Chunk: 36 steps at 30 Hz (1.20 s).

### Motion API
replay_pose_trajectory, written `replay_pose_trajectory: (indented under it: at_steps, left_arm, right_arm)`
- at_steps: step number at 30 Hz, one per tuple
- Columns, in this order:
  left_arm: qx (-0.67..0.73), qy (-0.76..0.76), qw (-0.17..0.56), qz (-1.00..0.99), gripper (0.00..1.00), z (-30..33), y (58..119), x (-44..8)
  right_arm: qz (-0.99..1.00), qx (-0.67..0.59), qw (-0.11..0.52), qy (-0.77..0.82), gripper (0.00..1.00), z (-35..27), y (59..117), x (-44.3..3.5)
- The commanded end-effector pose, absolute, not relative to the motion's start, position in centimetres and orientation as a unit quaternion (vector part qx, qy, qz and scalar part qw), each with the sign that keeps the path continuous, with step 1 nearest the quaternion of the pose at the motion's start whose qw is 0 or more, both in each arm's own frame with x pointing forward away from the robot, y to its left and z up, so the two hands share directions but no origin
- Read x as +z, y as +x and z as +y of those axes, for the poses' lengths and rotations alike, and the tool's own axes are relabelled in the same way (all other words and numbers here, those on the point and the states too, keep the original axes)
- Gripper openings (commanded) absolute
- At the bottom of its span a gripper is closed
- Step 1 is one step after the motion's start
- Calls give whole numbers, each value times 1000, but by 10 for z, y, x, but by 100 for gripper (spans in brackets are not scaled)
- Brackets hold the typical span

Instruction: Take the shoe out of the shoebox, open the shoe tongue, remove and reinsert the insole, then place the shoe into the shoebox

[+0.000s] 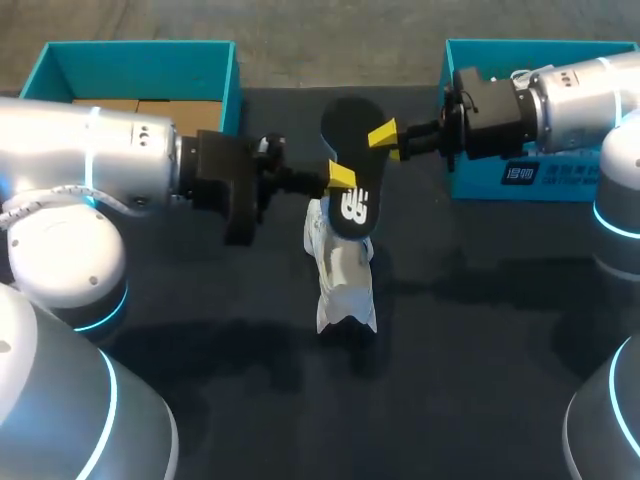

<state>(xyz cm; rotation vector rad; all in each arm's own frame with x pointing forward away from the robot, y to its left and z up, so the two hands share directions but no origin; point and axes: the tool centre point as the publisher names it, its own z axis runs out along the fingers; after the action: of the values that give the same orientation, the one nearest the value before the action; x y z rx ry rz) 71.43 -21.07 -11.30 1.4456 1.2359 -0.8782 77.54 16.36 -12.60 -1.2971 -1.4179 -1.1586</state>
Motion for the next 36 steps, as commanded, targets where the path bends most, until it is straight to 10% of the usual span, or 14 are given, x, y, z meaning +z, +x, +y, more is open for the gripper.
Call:
replay_pose_trajectory:
  at_steps: [1,5,6,7,8,36]
  left_arm:
    - [-364,595,501,512,0,-216,717,-116]
    - [-362,596,494,520,0,-214,718,-119]
    - [-361,596,491,523,24,-213,718,-120]
    - [-361,596,491,523,24,-213,718,-120]
    - [-358,596,488,528,100,-210,720,-120]
    - [-198,670,242,673,100,-164,744,-112]
  right_arm:
    - [-570,-465,431,-523,0,166,776,-126]
    - [-570,-467,428,-524,0,166,776,-125]
    - [-570,-467,427,-524,0,166,776,-125]
    - [-570,-467,427,-524,0,166,776,-125]
    - [-569,-467,427,-525,0,165,776,-125]
    - [-569,-456,427,-535,0,164,783,-139]
